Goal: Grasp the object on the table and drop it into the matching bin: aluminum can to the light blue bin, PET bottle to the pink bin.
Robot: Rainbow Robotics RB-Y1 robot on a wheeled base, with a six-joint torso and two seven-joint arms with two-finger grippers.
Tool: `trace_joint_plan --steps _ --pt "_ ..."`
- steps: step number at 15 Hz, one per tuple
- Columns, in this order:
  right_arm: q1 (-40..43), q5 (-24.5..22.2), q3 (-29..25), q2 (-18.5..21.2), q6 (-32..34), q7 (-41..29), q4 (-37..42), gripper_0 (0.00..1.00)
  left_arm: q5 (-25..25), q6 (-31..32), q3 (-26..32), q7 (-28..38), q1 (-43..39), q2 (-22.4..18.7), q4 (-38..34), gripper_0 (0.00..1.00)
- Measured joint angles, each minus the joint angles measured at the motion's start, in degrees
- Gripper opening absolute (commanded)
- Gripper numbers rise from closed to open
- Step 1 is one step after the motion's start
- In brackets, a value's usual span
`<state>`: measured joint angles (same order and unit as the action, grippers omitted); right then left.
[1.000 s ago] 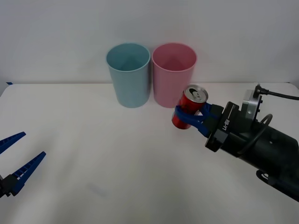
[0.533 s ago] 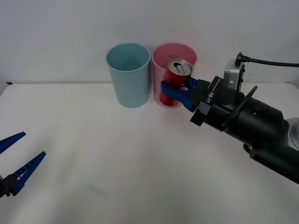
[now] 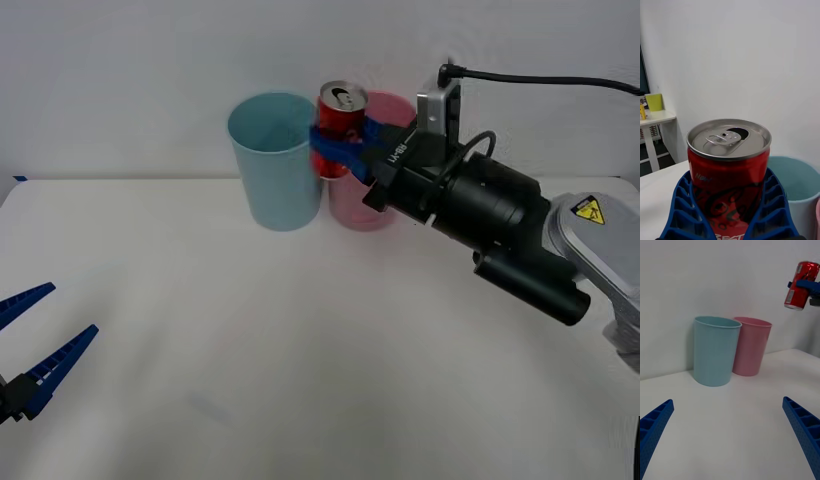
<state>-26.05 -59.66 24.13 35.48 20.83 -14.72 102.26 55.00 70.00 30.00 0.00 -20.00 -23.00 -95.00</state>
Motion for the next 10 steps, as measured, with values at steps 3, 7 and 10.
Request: trace_joint_plan --steps 3,7,10 --pt "-5.4 -4.2 0.1 -4.8 0.1 -1.0 -7.7 0.00 0.0 0.0 0.0 0.0 0.0 0.0 0.0 1.00" --pt "-12.9 -7.9 0.1 -9.9 0.0 -1.9 -17.7 0.00 0.0 0.0 0.0 0.0 0.0 0.0 0.0 1.00" --pt "-18.3 -9.4 0.1 -13.5 -0.1 -1.8 -26.1 0.00 0.0 0.0 0.0 0.0 0.0 0.0 0.0 1.00"
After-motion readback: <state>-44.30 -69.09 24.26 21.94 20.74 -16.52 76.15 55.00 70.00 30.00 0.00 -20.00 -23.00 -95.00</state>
